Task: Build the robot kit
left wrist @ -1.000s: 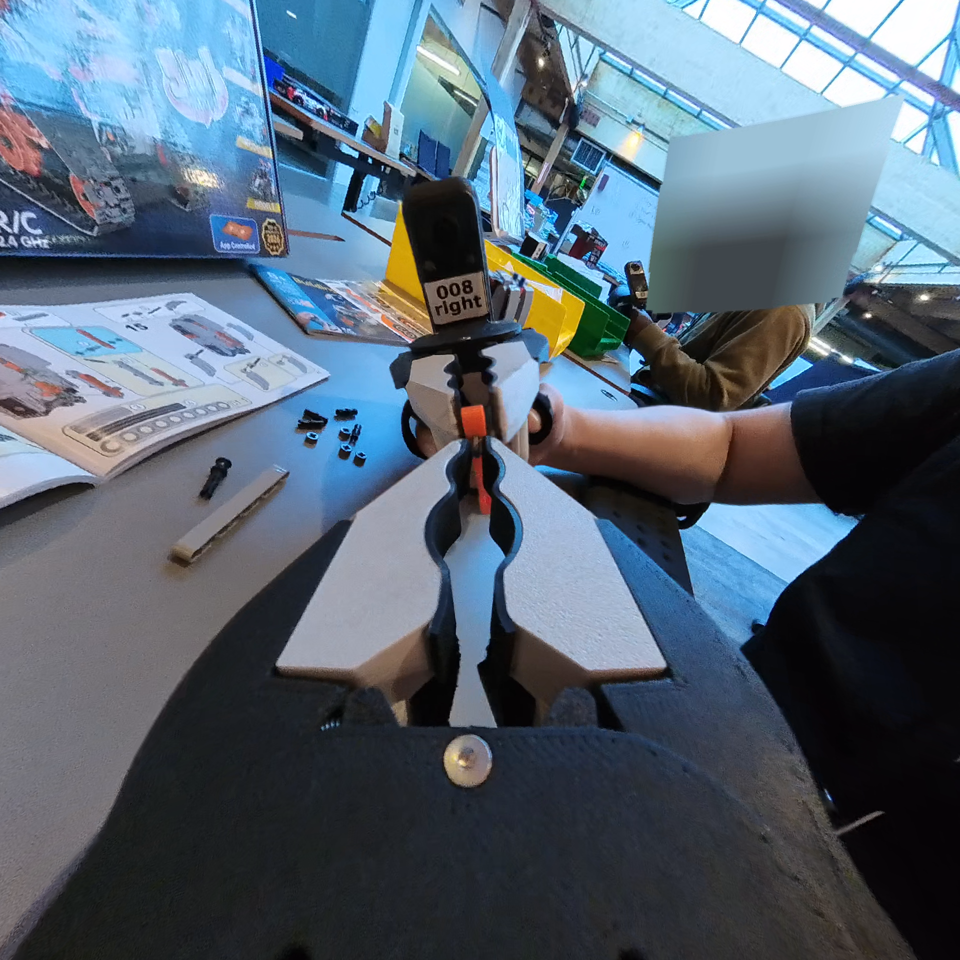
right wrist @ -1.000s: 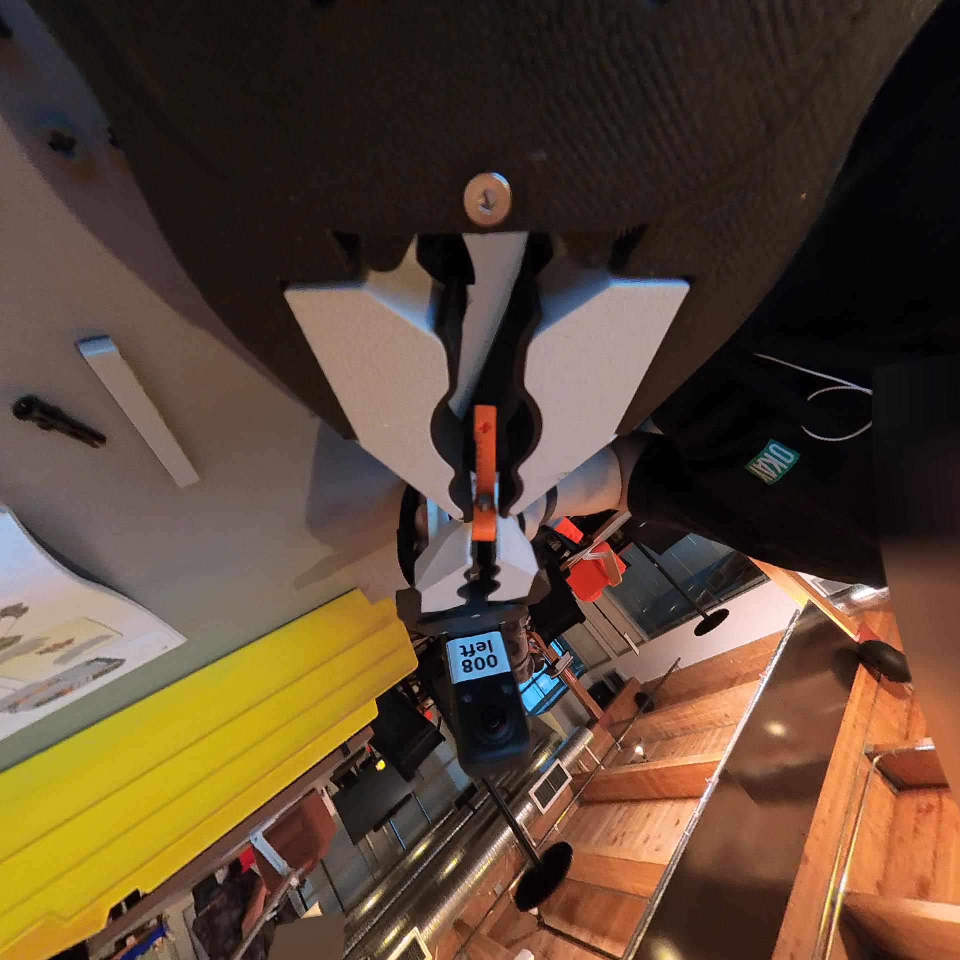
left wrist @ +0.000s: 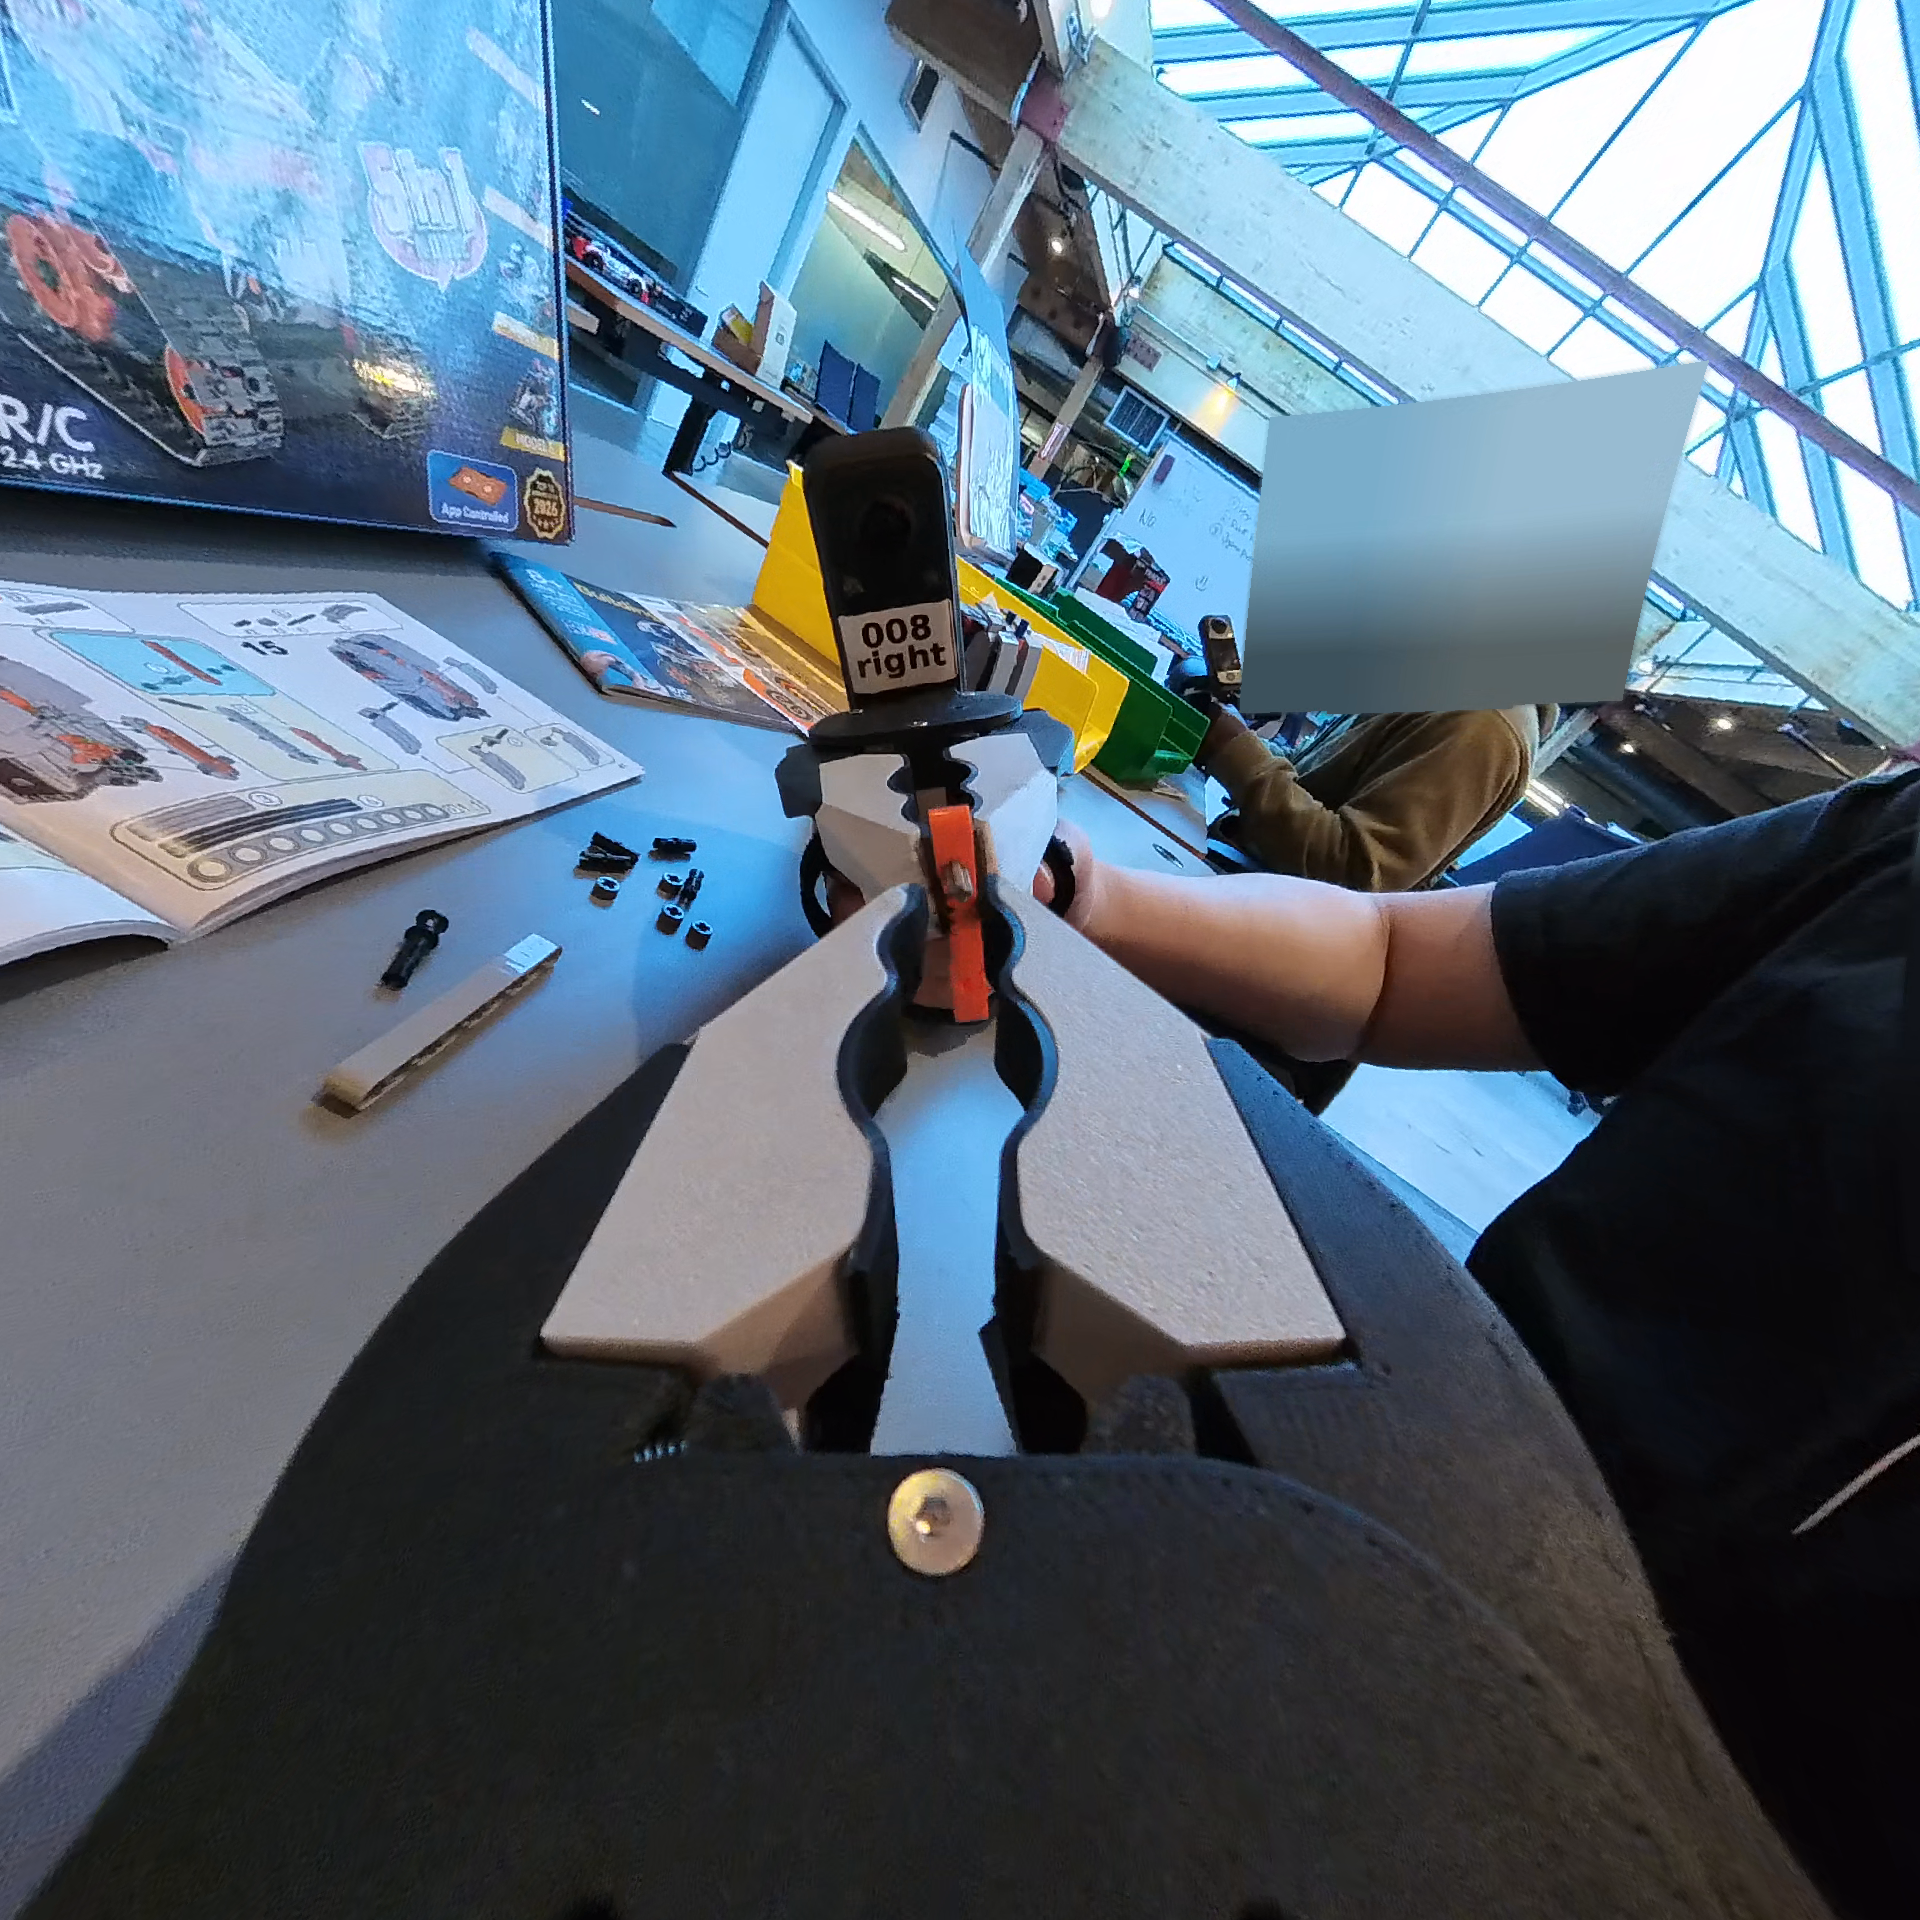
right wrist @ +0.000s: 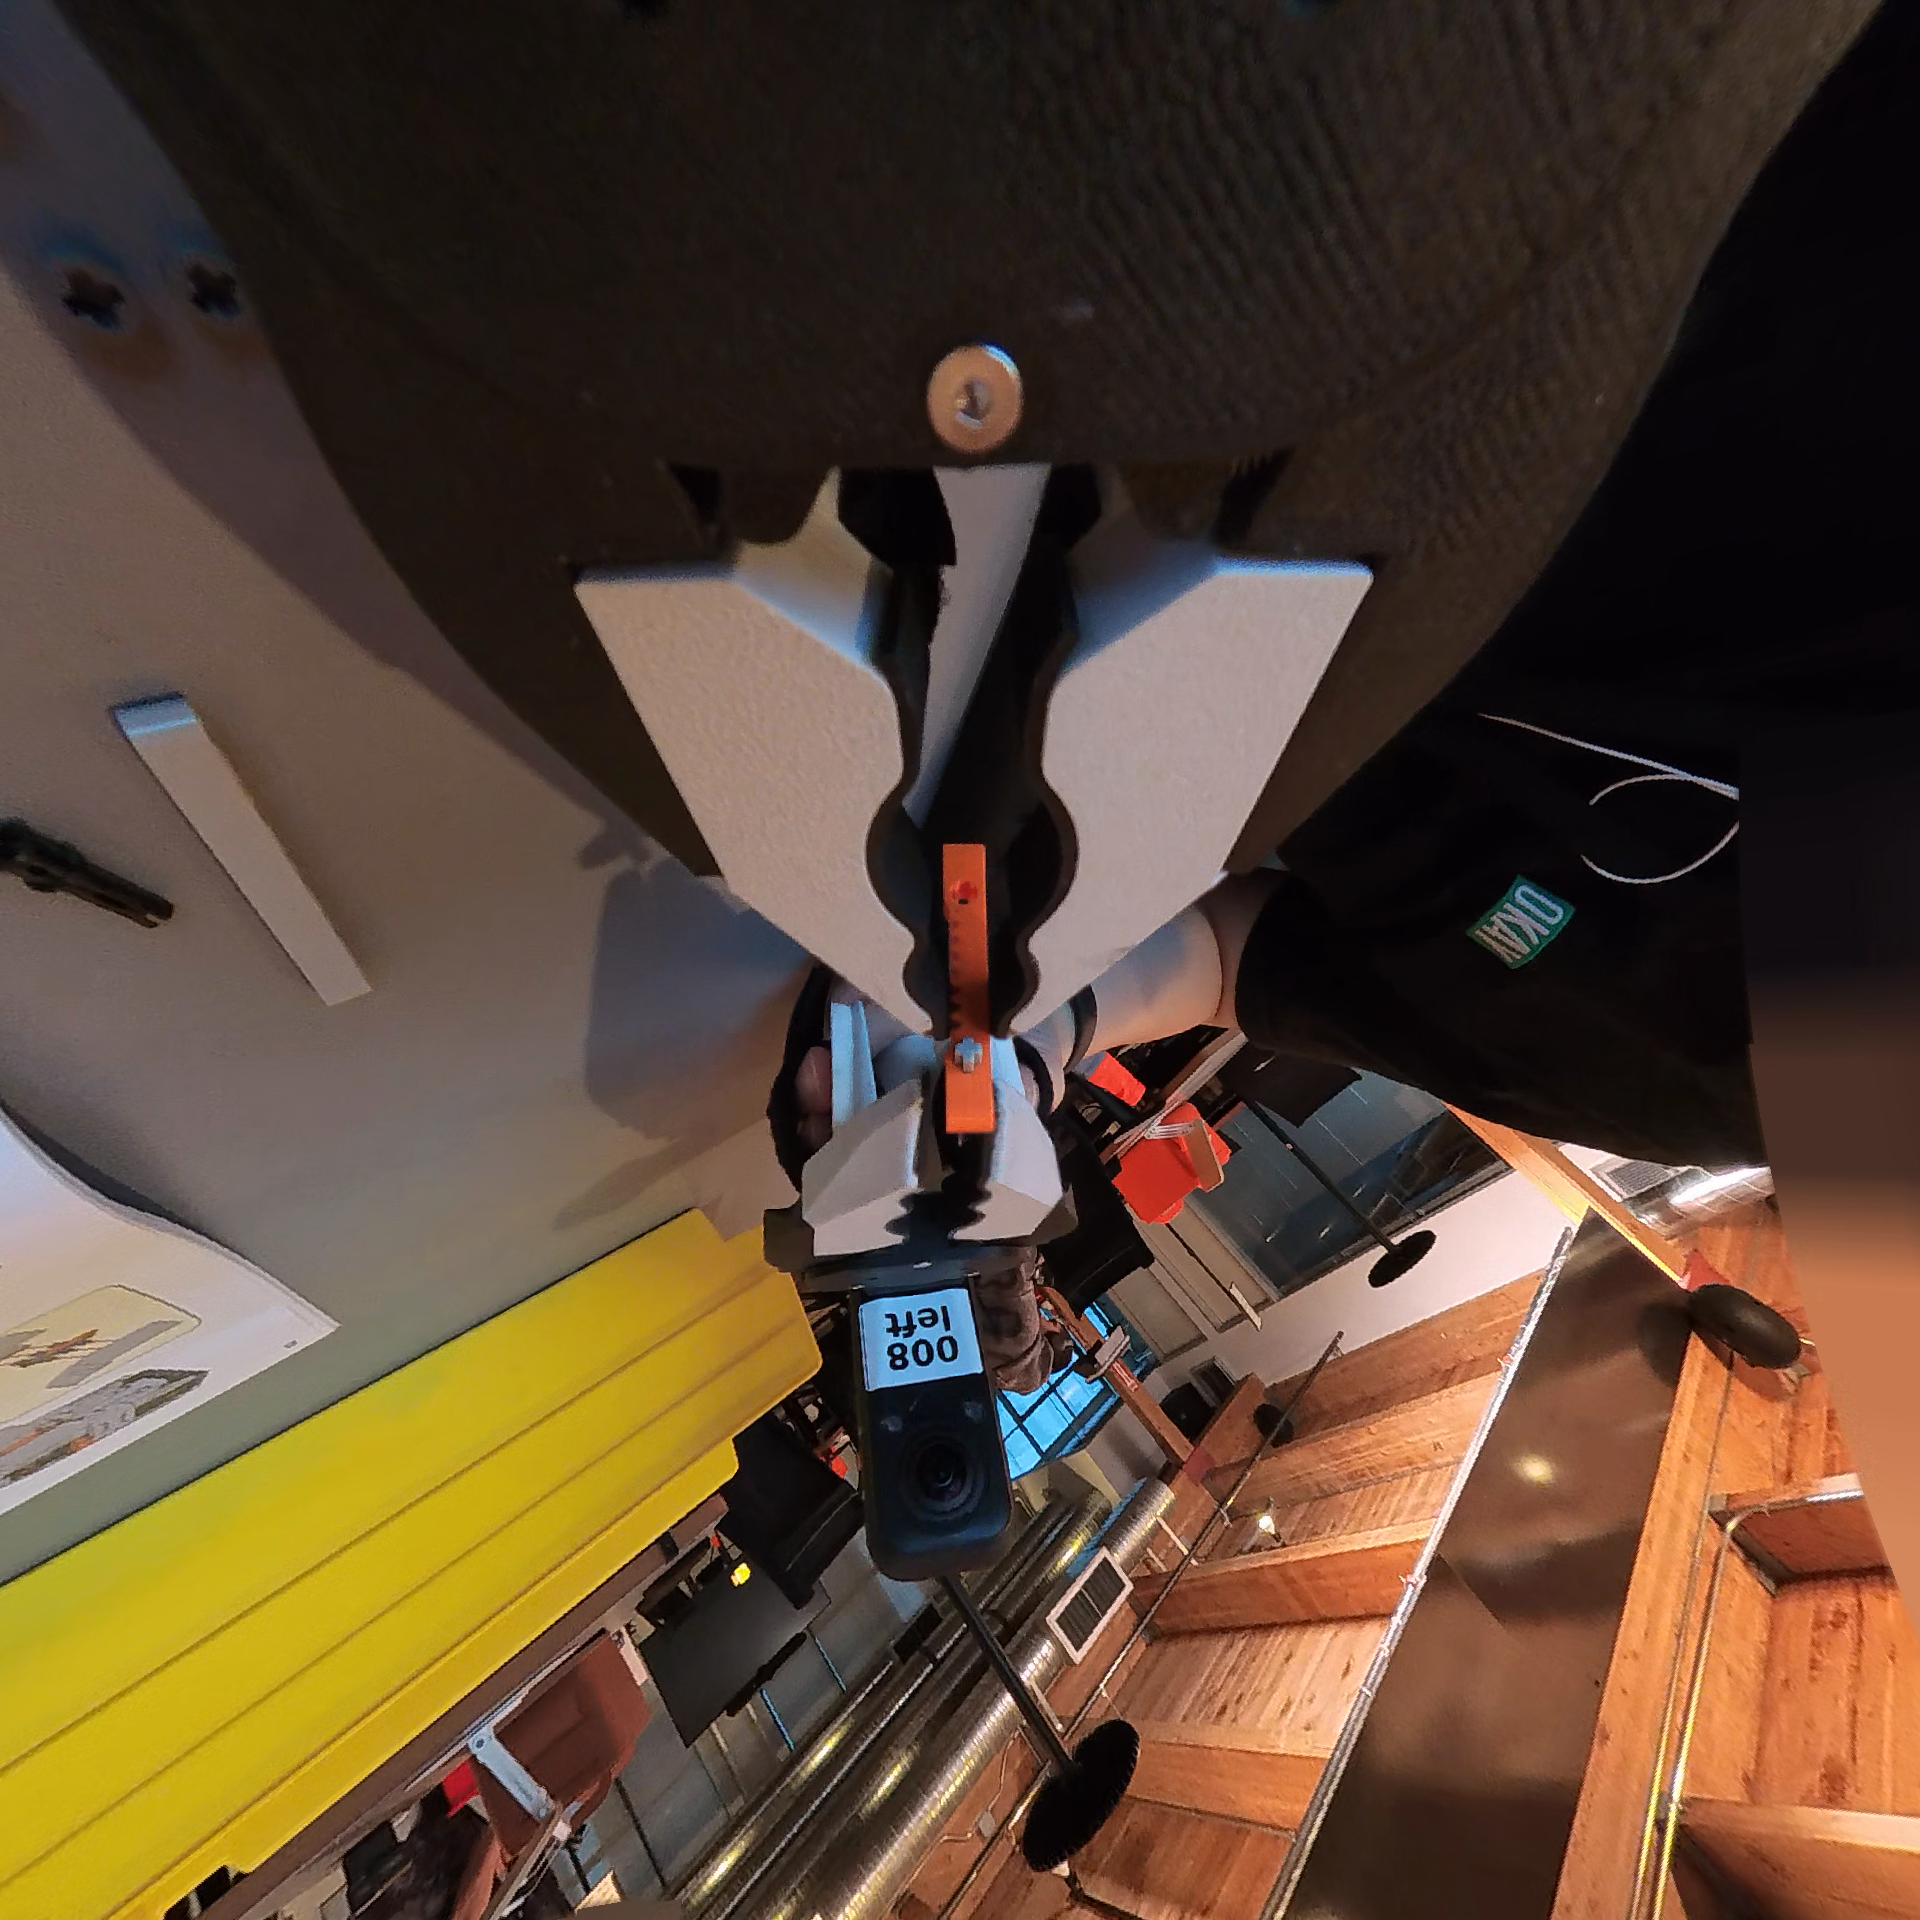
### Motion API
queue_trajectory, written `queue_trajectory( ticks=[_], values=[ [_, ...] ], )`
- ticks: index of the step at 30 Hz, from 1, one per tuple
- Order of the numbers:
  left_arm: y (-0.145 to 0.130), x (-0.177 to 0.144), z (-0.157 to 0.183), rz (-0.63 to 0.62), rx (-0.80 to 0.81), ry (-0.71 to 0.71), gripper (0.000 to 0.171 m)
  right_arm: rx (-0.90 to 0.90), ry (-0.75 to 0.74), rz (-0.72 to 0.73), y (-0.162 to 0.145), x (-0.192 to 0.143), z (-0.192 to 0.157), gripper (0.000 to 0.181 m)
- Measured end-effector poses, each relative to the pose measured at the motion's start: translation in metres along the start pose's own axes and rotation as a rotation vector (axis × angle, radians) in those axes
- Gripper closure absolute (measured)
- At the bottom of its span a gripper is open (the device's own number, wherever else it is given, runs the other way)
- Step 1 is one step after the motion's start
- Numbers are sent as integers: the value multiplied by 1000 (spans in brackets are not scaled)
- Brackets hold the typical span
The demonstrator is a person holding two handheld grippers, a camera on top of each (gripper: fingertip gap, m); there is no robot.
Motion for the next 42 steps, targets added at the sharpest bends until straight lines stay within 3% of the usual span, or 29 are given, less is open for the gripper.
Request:
queue_trajectory(
  ticks=[12,16,20,37,42],
  values=[
    [-5,3,3,-70,39,6,171,-70,-30,-47,-5,1,-2,177],
    [-5,3,3,-76,42,9,171,-74,-55,-12,-1,-4,0,169],
    [-8,4,2,-99,24,6,171,-69,-39,-4,0,-5,0,176],
    [-10,7,-1,-126,33,43,163,-41,-36,-23,0,-7,2,176],
    [-11,8,1,-139,50,38,171,-33,-38,-22,0,-6,3,177]
  ],
)
Point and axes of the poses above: each gripper's, where its closed fingertips meet, x out along the fingers, y out of its top, z = x × y across the jaws, the point moved 6 cm from there along -x, back along the fingers, and after that the axes turned 7 degrees about -y, right-handed, at the moved point
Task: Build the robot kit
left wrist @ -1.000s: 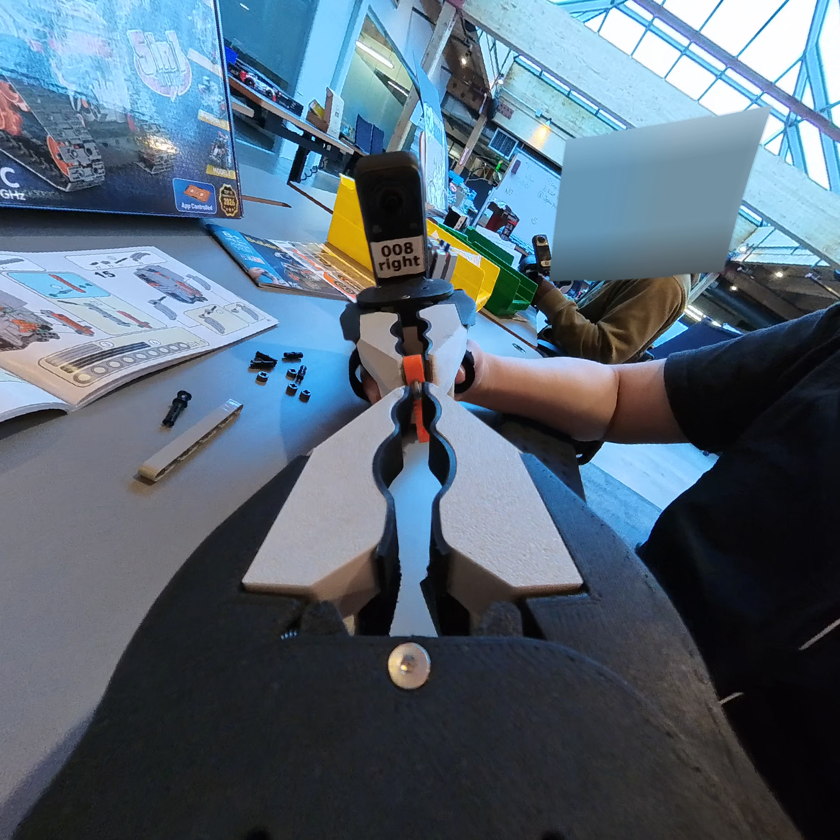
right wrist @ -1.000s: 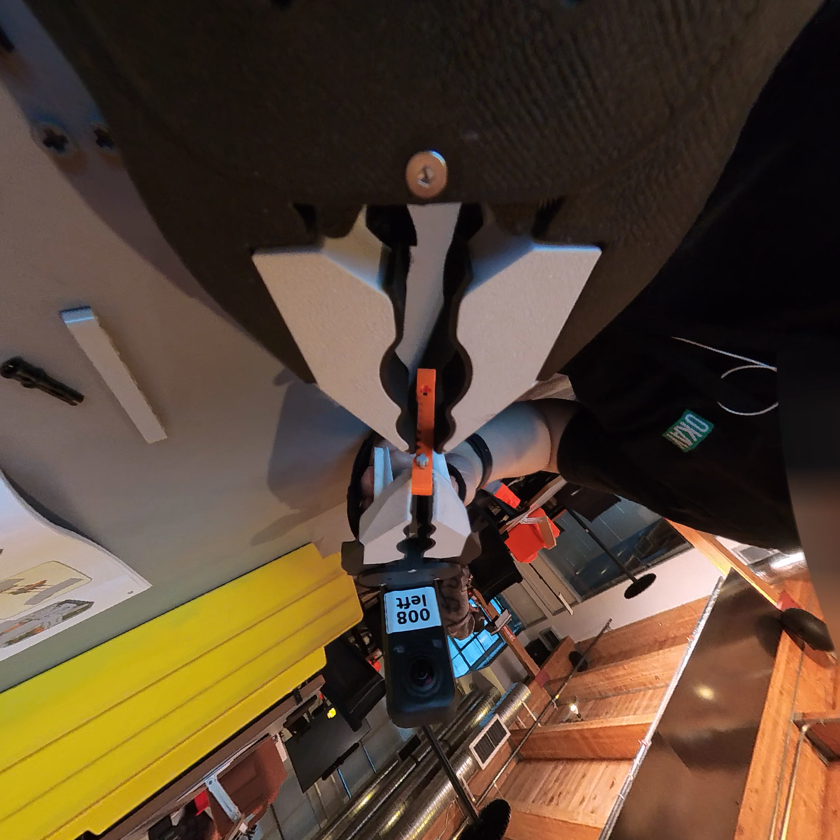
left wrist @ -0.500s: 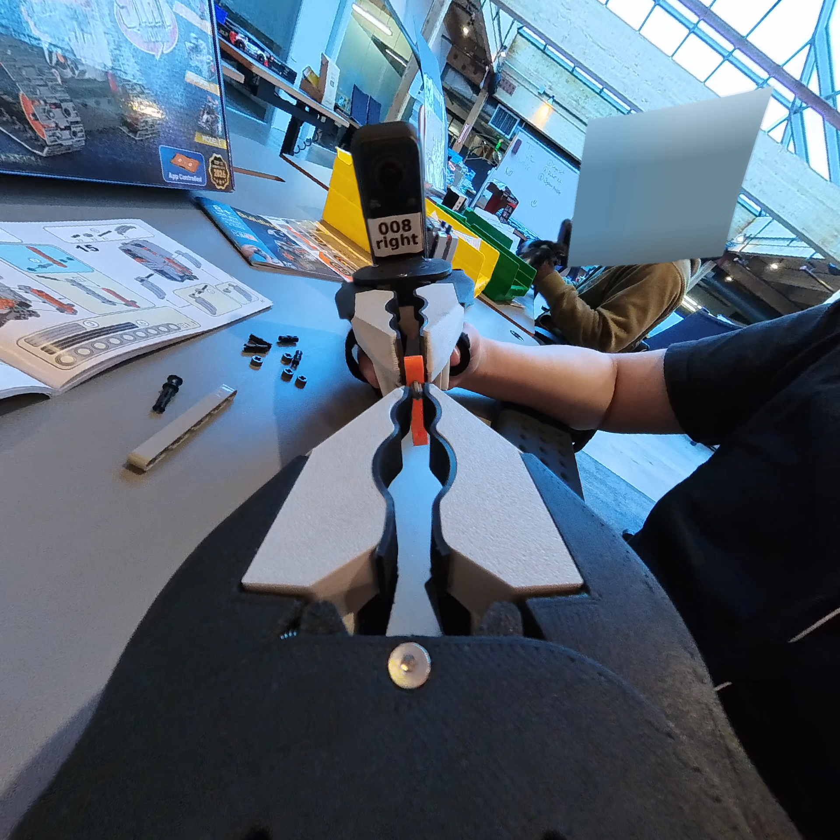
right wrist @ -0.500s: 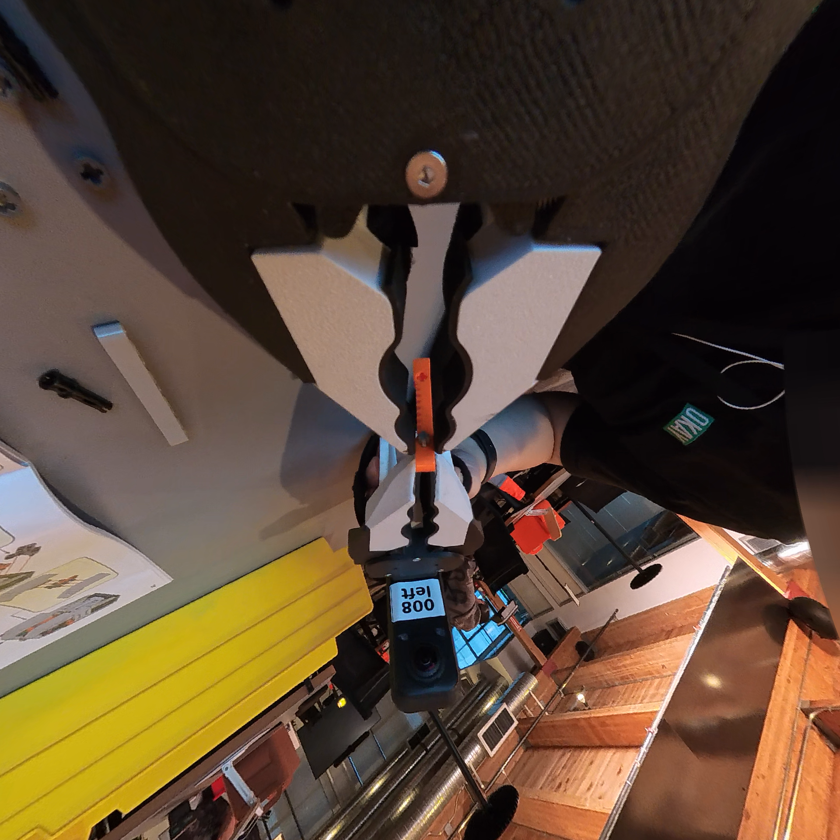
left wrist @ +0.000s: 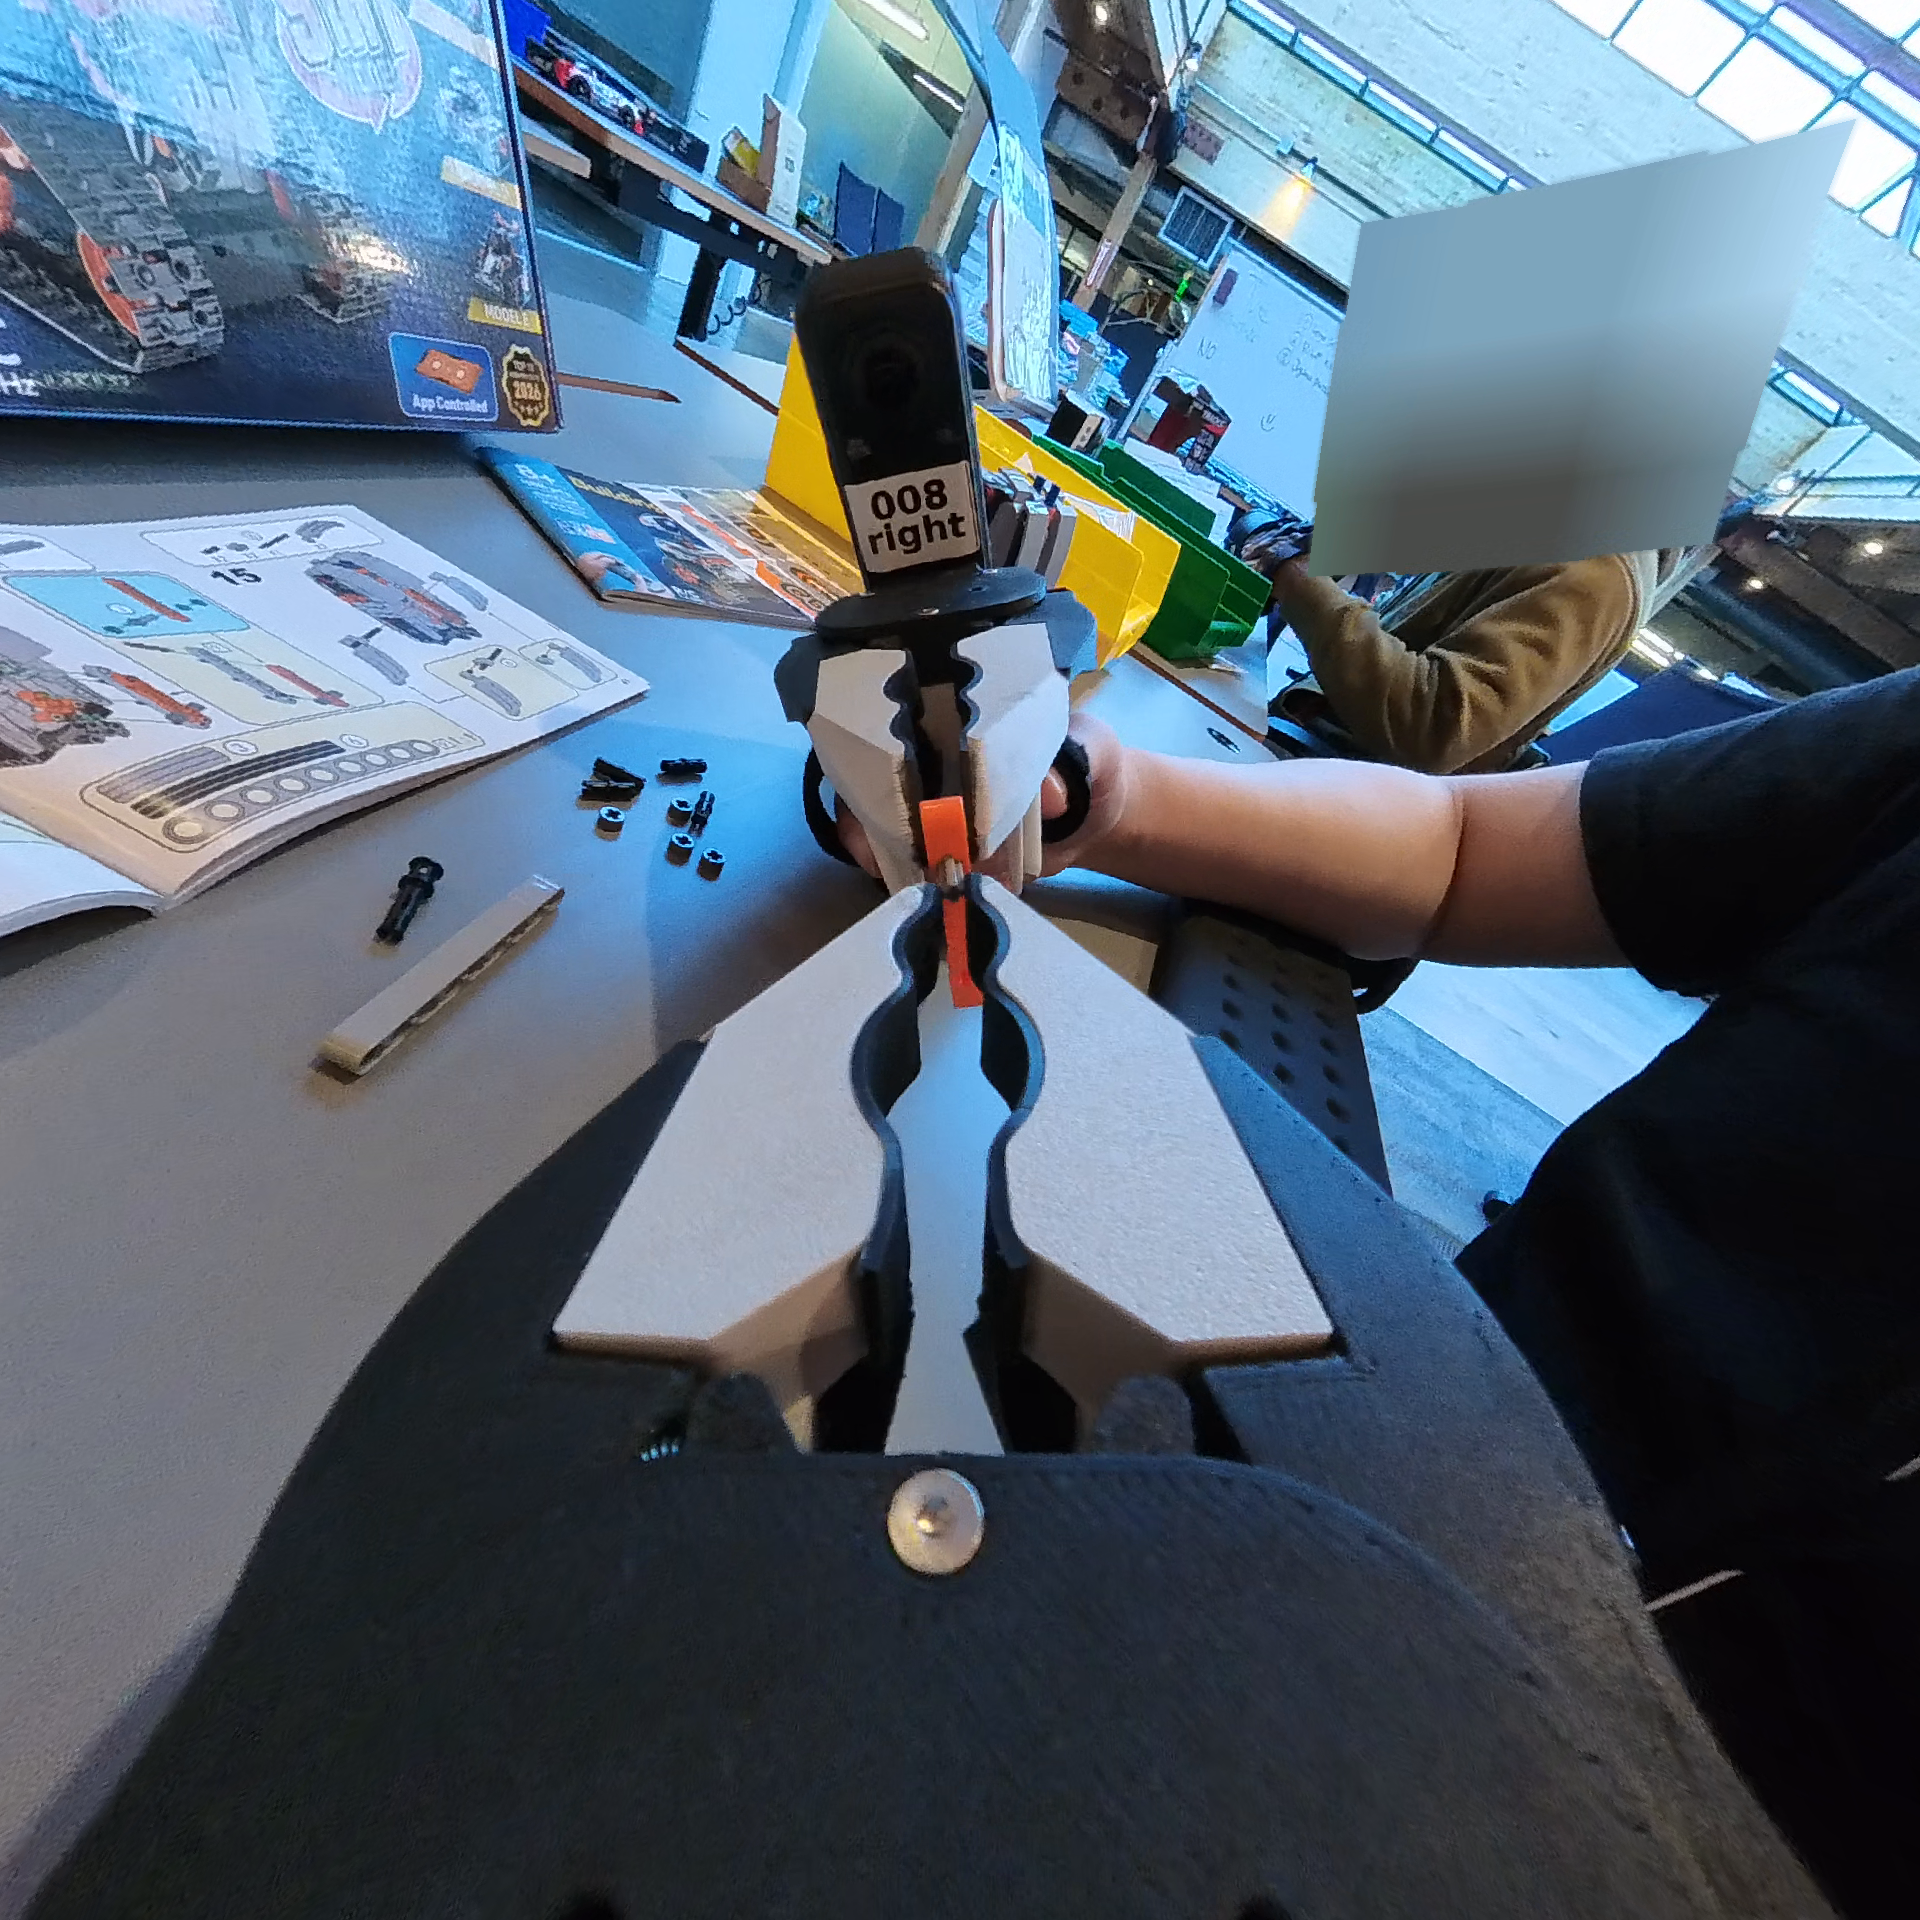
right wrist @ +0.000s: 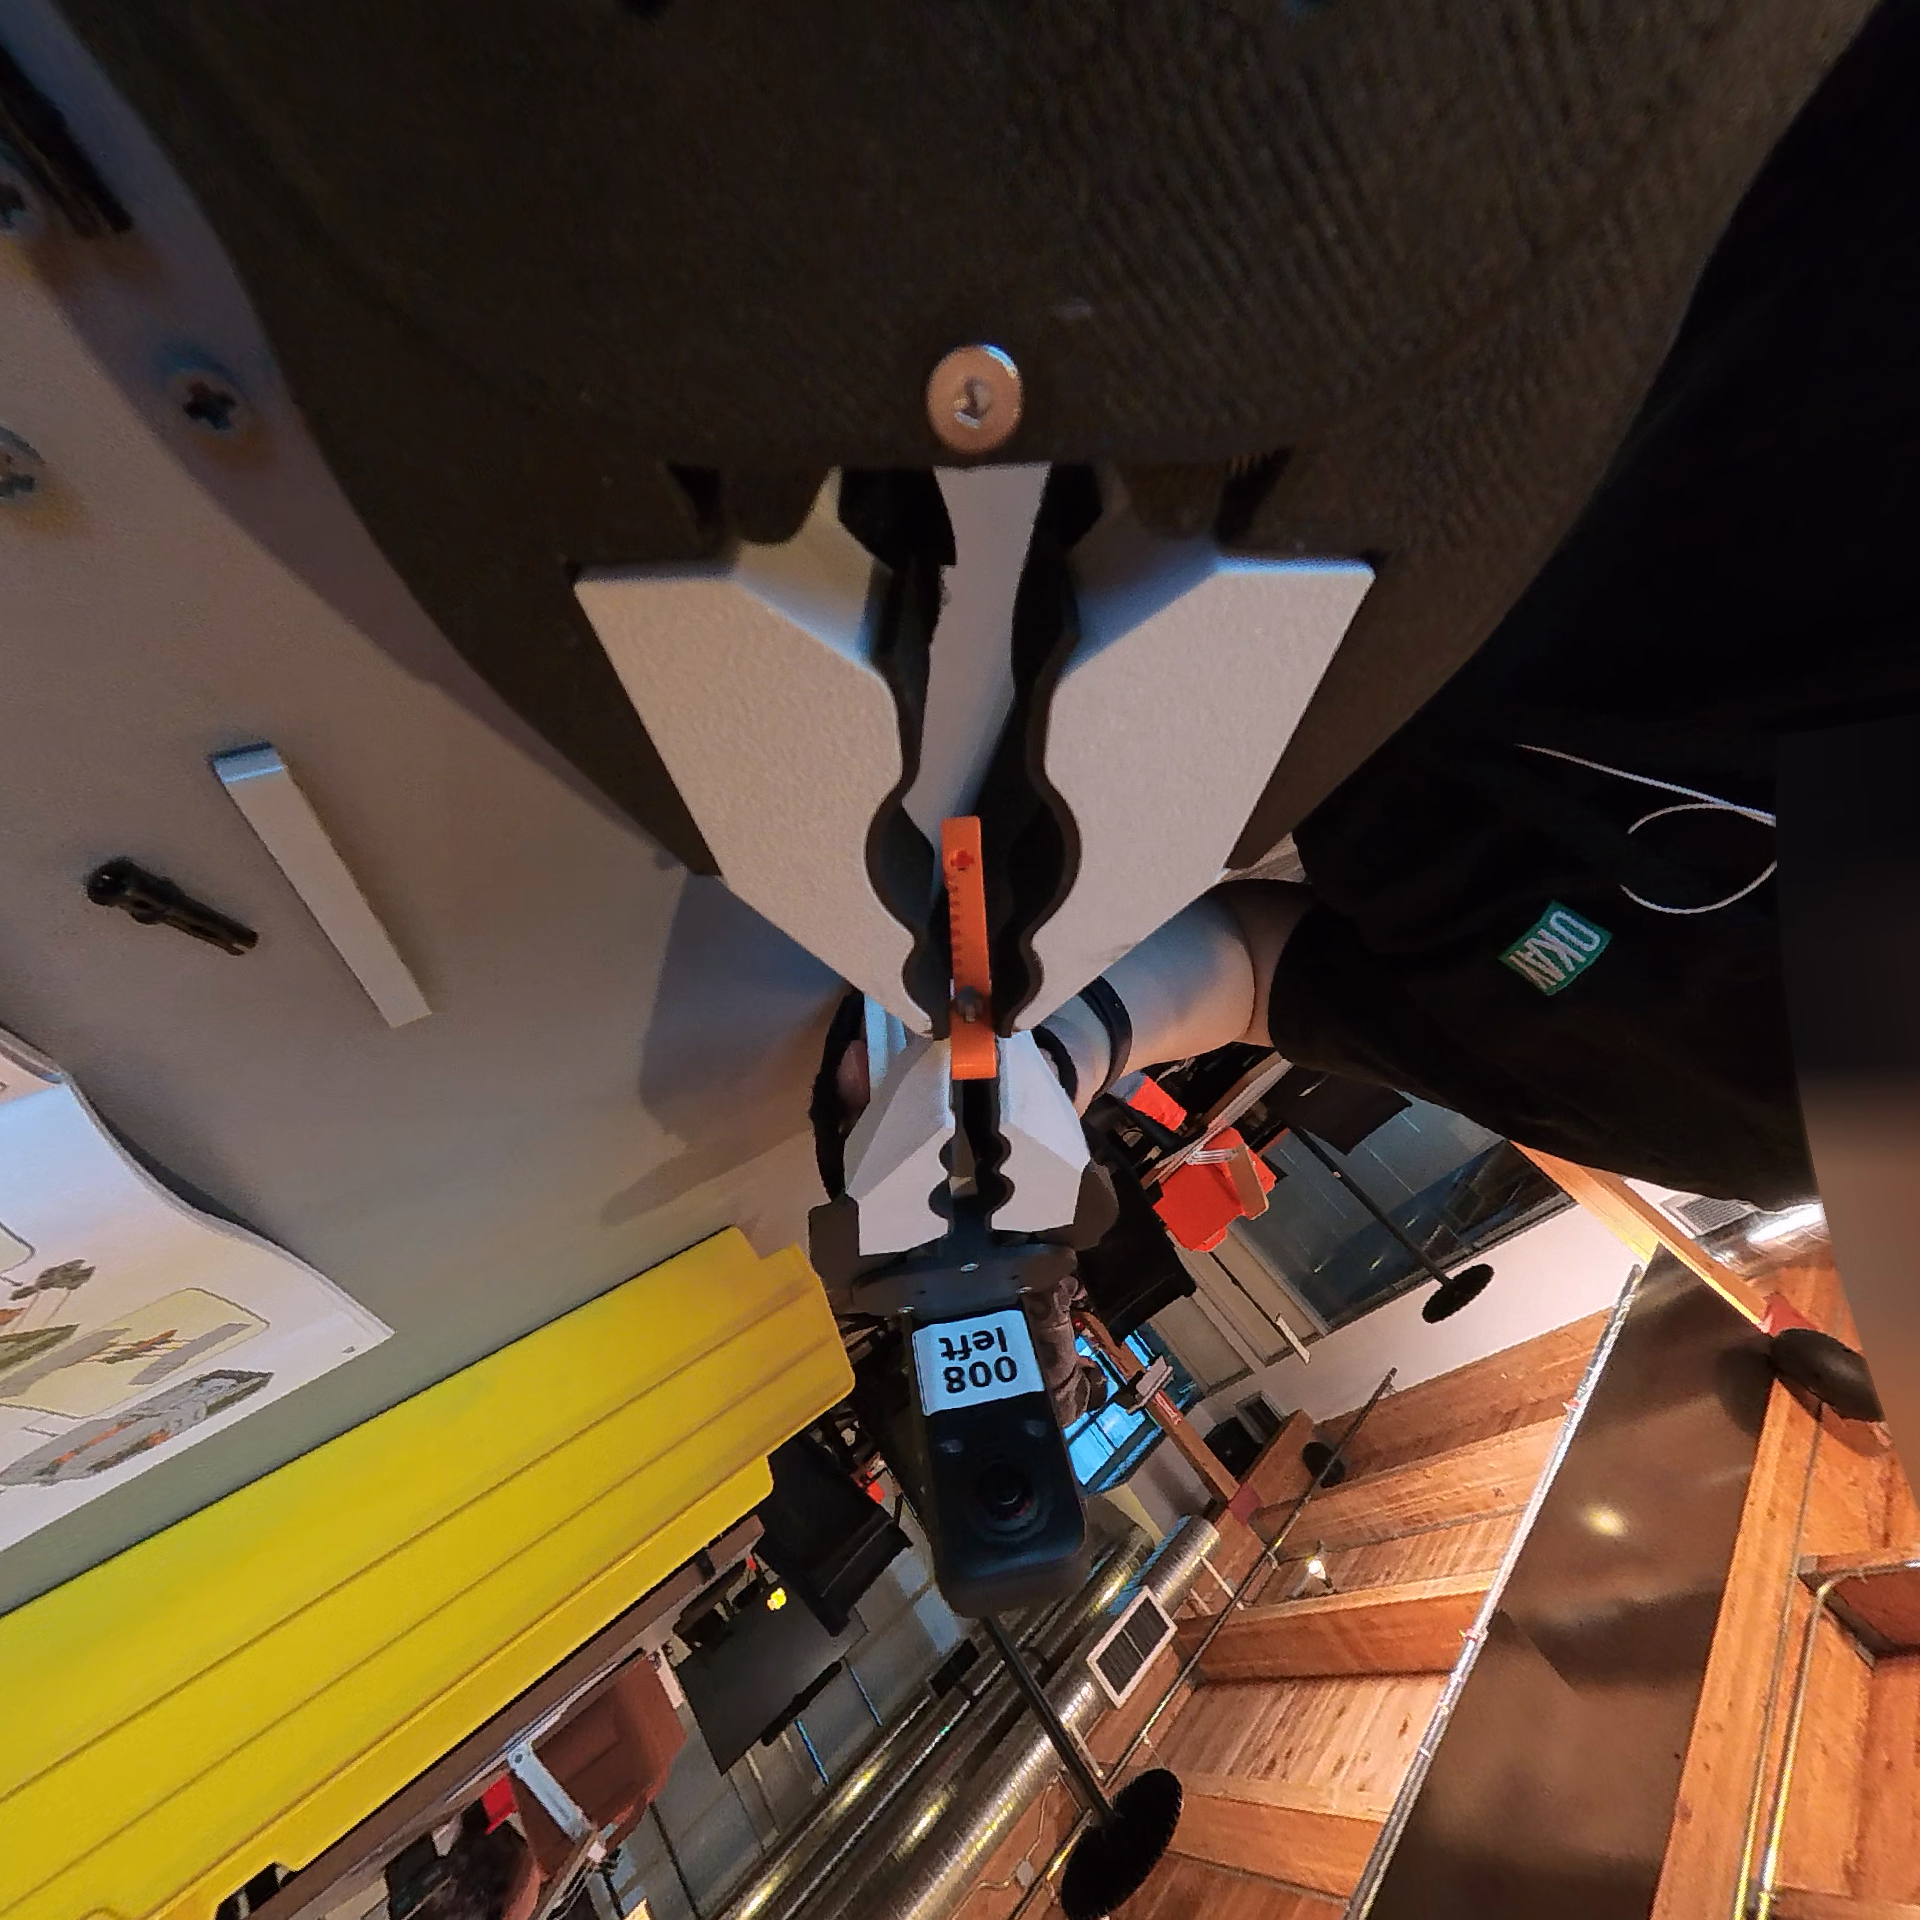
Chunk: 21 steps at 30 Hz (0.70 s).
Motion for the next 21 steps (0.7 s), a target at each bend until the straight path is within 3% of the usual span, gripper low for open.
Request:
queue_trajectory(
  ticks=[8,19,21],
  values=[
    [1,-1,0,6,-31,-31,171,-23,-14,-96,-9,8,-2,176],
    [4,-4,-1,52,-49,-53,171,-42,-19,-70,-5,6,-3,176],
    [13,-14,-4,157,-95,-46,148,-166,-33,-38,-1,3,-10,176]
  ],
)
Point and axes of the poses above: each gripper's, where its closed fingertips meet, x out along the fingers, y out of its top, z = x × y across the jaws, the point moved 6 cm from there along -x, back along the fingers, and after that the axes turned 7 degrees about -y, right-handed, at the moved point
